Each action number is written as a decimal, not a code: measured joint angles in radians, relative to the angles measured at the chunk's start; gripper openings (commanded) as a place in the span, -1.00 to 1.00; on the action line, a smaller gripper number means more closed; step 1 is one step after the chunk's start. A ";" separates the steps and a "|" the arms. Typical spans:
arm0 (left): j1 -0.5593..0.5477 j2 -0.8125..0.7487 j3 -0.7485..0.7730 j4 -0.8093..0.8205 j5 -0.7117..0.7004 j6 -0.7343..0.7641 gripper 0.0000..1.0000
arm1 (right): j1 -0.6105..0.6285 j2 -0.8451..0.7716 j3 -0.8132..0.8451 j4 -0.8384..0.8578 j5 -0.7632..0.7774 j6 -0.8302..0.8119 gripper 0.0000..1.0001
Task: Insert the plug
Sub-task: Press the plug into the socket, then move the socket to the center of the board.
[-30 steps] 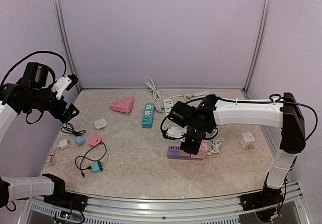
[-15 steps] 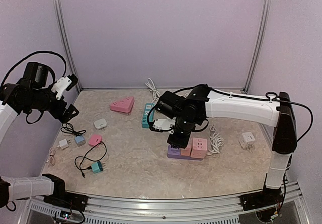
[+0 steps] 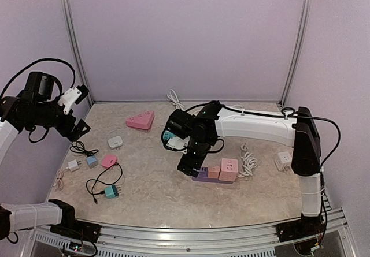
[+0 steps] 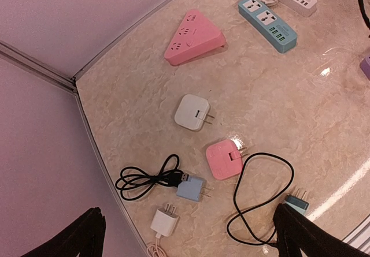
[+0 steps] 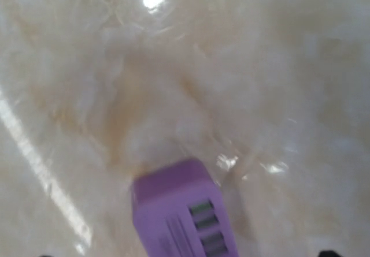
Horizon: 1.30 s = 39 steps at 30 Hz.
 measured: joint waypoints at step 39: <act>0.020 0.003 0.000 0.000 -0.001 0.004 0.97 | -0.172 0.048 -0.260 0.214 -0.009 -0.452 -0.25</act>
